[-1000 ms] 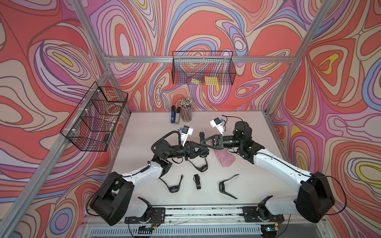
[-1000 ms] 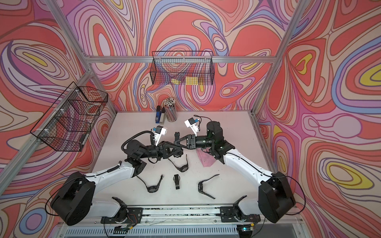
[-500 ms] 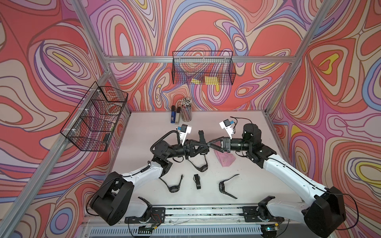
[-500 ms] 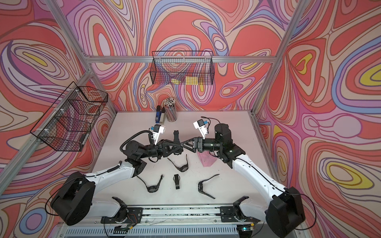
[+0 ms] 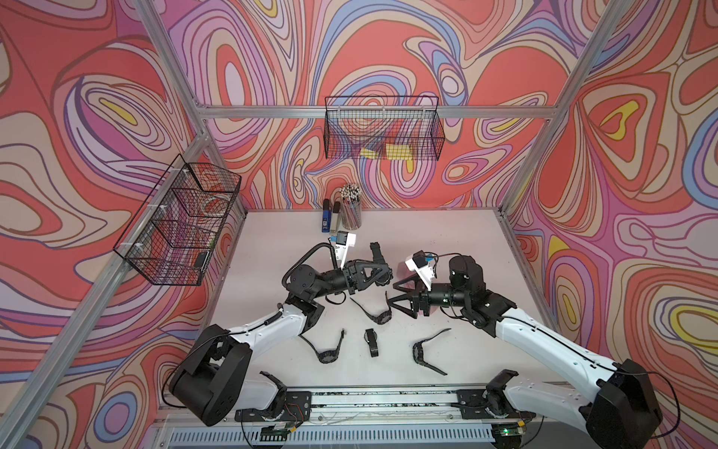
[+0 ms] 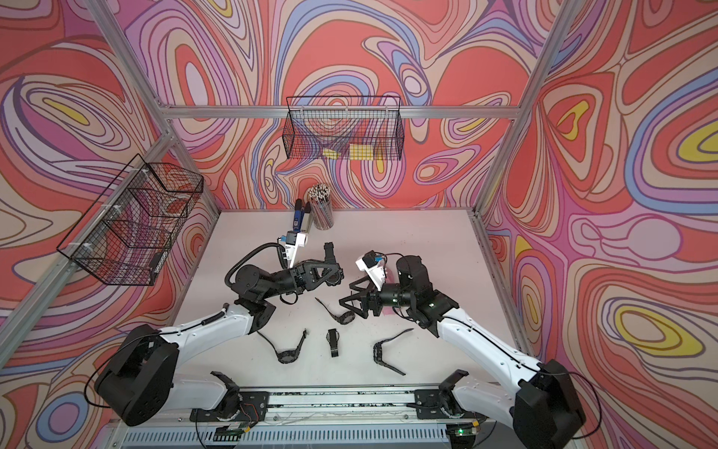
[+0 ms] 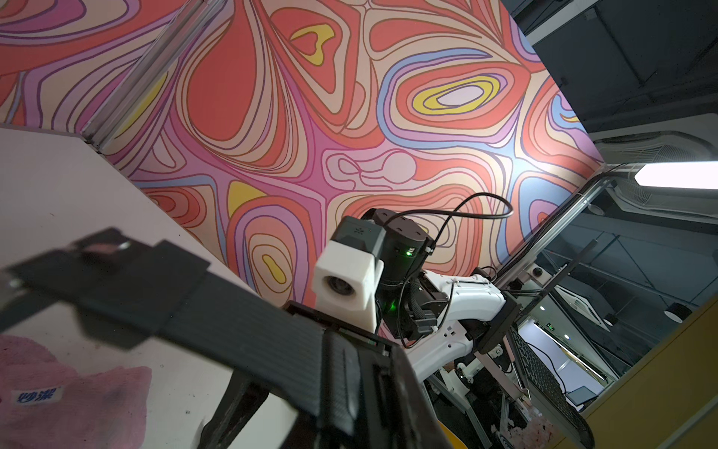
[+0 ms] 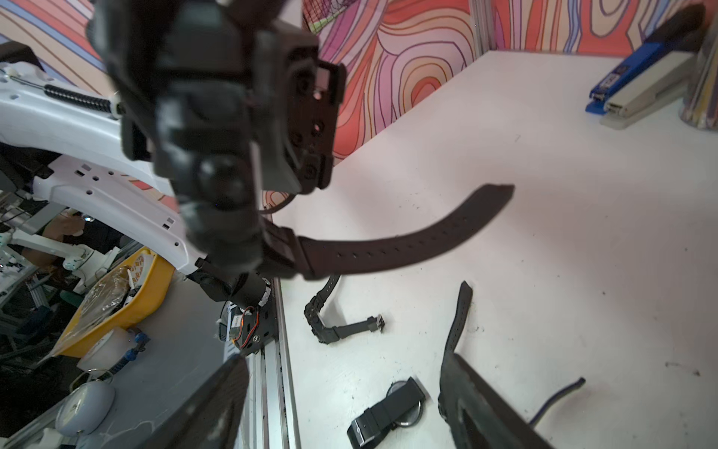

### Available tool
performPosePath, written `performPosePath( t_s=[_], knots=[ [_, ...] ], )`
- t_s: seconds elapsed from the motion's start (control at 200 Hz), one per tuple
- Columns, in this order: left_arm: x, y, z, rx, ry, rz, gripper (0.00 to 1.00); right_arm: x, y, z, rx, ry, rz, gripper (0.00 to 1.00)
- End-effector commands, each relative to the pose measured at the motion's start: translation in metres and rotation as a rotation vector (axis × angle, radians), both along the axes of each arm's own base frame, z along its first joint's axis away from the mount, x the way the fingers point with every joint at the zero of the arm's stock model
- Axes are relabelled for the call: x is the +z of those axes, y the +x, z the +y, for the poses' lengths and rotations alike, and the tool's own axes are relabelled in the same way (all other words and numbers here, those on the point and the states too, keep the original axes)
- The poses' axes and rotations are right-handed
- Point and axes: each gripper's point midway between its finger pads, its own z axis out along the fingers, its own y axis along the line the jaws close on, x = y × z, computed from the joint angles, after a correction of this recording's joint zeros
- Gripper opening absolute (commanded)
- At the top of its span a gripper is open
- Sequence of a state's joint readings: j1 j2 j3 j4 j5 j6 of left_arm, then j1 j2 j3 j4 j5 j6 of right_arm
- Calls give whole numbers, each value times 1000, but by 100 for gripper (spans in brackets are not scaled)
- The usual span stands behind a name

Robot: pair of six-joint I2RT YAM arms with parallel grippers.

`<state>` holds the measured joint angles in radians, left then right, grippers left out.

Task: Wipe the watch dial
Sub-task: Pick up the watch at the center of the board.

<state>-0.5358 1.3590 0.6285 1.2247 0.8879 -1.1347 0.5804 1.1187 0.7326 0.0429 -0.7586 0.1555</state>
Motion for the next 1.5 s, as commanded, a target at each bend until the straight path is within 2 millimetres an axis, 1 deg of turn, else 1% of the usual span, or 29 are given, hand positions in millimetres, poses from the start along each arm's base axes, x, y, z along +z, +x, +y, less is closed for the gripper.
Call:
performPosePath(
  t_s=[0.0, 0.13, 0.315, 0.411, 0.541, 0.591, 0.771, 0.826, 0.876, 0.961, 1.072, 1.092, 1.157, 1.232, 1.352, 1.492],
  knots=[
    [40, -11, 9, -3, -89, -92, 4, 35, 3, 7, -17, 54, -235, 81],
    [42, -10, 8, -9, -95, -77, 4, 44, 1, 6, -29, 61, -293, 81],
    [45, -9, 7, -25, -99, -58, 4, 44, 2, 8, -38, 55, -314, 78],
    [47, -11, 7, -35, -101, -56, 5, 47, 3, 11, -42, 65, -329, 76],
    [49, -14, 8, -46, -101, -55, 5, 57, 4, 15, -41, 82, -360, 75],
    [50, -15, 8, -45, -105, -57, 5, 60, 4, 18, -31, 88, -362, 74],
    [53, -12, 8, -39, -113, -49, 5, 53, -2, 32, 29, 84, -326, 62],
    [52, -12, 8, -43, -111, -41, 5, 54, -5, 34, 36, 93, -327, 59],
    [52, -12, 8, -46, -111, -37, 5, 57, -6, 34, 39, 103, -330, 54],
    [51, -13, 8, -47, -110, -35, 5, 61, -8, 34, 41, 109, -338, 42],
    [53, -15, 9, -52, -113, -36, 6, 64, -10, 33, 42, 114, -342, 31],
    [54, -15, 9, -53, -114, -36, 6, 64, -10, 33, 43, 115, -343, 28],
    [54, -16, 9, -61, -112, -29, 7, 66, -11, 33, 46, 120, -345, 12],
    [53, -17, 9, -68, -111, -18, 9, 65, -13, 33, 53, 121, -345, 0],
    [55, -18, 9, -74, -116, -7, 13, 59, -16, 32, 69, 115, -343, 0],
    [57, -18, 9, -91, -120, 26, 23, 49, -21, 30, 91, 91, -365, 0]
  ],
)
